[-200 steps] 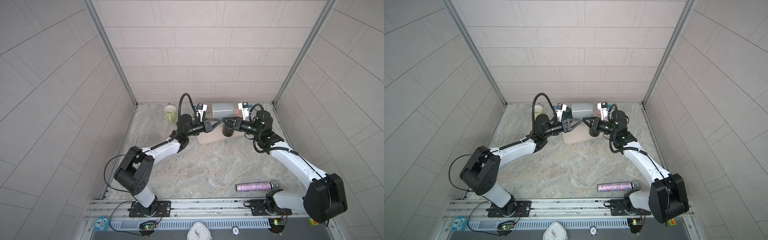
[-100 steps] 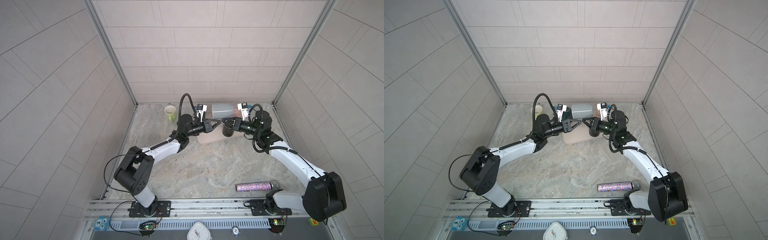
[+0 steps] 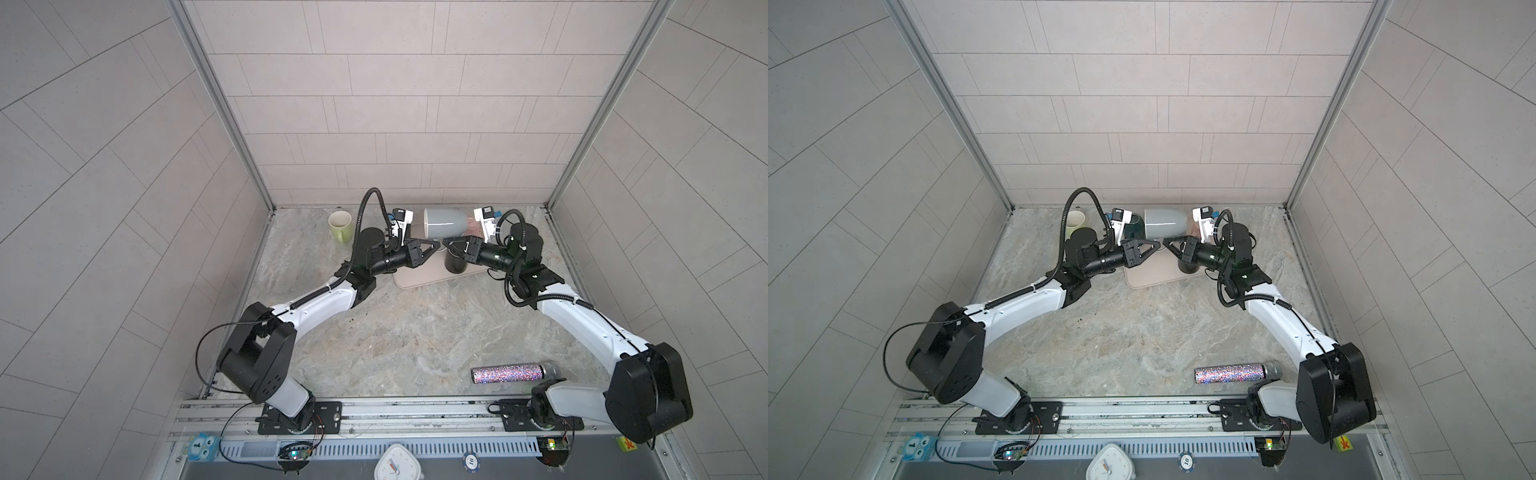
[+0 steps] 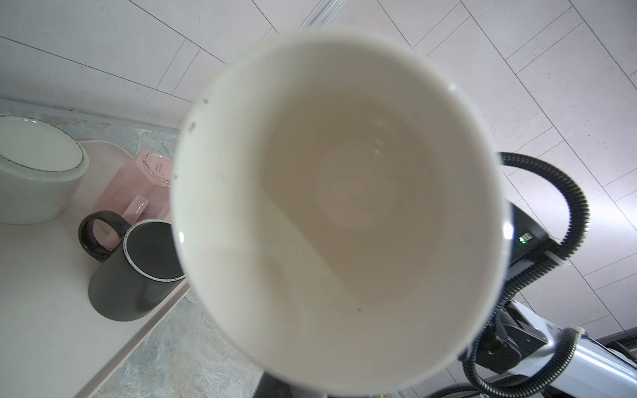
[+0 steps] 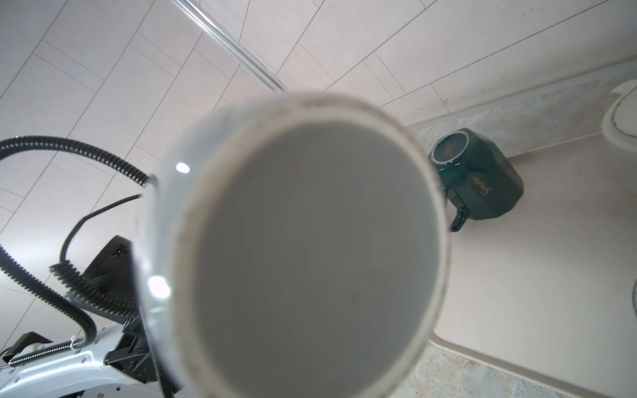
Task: Turn the mug right side up
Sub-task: Place the mug at the top-left of the table.
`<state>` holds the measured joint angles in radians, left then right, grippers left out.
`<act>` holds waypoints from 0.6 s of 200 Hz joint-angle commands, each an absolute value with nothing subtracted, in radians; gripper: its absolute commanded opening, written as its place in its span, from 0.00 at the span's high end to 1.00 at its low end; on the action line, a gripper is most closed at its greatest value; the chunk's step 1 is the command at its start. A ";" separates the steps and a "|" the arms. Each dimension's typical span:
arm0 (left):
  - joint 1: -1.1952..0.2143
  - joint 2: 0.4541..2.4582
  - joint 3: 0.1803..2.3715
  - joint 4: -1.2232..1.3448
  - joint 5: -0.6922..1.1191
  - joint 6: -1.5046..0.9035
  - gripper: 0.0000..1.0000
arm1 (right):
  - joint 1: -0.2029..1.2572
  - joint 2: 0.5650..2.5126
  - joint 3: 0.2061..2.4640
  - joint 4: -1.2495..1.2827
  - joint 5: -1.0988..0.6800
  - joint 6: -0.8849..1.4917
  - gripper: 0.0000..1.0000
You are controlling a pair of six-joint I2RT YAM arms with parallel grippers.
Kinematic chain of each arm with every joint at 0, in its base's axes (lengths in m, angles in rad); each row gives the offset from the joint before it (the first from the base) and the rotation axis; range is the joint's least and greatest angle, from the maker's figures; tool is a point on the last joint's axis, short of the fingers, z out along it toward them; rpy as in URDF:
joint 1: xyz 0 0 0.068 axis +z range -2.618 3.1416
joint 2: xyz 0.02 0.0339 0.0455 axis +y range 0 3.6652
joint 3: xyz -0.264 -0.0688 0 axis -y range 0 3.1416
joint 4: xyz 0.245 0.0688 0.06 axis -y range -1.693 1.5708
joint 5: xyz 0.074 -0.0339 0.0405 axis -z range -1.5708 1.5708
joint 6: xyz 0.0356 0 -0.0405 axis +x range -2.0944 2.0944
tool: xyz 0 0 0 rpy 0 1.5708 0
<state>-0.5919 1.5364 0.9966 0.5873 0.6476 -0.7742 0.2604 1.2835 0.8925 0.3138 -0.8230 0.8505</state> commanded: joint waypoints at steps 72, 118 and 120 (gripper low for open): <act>-0.597 1.465 1.028 0.558 0.599 -0.690 1.00 | 0.252 1.266 0.868 0.419 -0.825 0.872 0.61; -0.598 1.416 1.052 0.369 0.510 -0.591 1.00 | 0.250 1.263 0.864 0.398 -0.814 0.852 0.60; -0.598 1.415 1.053 0.359 0.503 -0.588 1.00 | 0.250 1.263 0.866 0.396 -0.813 0.851 0.60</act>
